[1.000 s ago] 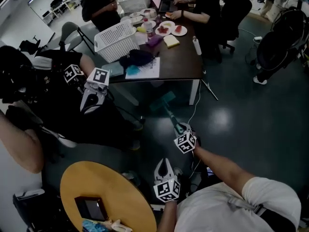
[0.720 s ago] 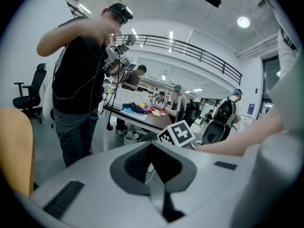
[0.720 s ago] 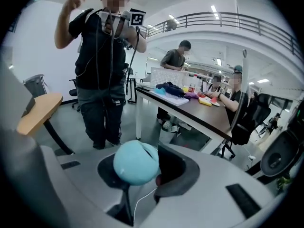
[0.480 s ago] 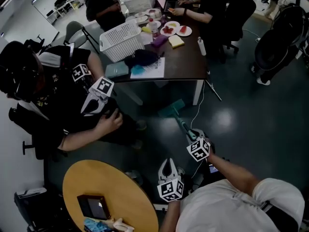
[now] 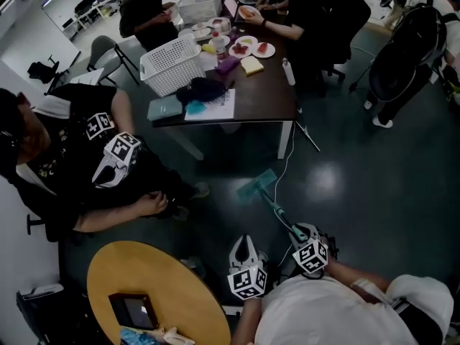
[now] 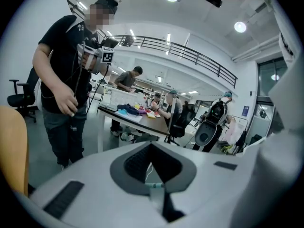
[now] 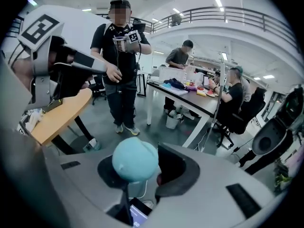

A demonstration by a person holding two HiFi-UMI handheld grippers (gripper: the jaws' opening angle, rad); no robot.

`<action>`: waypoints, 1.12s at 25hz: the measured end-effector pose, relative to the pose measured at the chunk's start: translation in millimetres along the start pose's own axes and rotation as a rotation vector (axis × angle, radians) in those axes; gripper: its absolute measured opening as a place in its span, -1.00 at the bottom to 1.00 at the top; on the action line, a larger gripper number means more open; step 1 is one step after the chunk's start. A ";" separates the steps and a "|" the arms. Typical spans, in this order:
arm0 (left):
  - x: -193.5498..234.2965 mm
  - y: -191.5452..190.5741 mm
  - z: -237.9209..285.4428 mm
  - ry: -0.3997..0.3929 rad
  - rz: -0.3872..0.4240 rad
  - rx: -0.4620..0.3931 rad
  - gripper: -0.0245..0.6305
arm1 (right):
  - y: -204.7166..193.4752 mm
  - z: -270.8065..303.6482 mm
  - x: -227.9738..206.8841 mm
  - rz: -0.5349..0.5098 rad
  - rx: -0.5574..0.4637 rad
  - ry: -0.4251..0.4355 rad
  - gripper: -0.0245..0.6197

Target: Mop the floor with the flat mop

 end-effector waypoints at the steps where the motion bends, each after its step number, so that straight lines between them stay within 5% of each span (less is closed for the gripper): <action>1: 0.1 -0.7 -0.1 0.002 -0.001 0.001 -0.91 | 0.4 5.0 2.0 0.002 -0.010 -0.003 -0.57; 7: 1.1 -9.0 -7.7 0.014 -0.014 0.019 -0.91 | 0.0 75.0 -10.7 -0.016 -0.069 -0.037 -0.57; 17: 15.4 -17.1 -26.7 0.096 -0.030 0.030 -0.91 | 63.2 241.9 -73.0 -0.027 -0.098 -0.097 -0.57; 22: 17.6 -22.7 -32.9 0.111 -0.035 0.036 -0.91 | 58.9 235.4 -66.9 -0.054 -0.062 -0.087 -0.58; 28: 13.7 -19.5 -23.4 0.080 -0.035 0.031 -0.91 | 46.3 149.7 -41.5 -0.038 -0.020 -0.047 -0.58</action>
Point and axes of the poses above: the fingertips, and each gripper's own axes: z forward along the fingers, x to its left, y out of its top, the point moved 2 cm from there along -z, backward along the fingers, and after that the axes turned 13 degrees about -x, right-handed, at the moved point
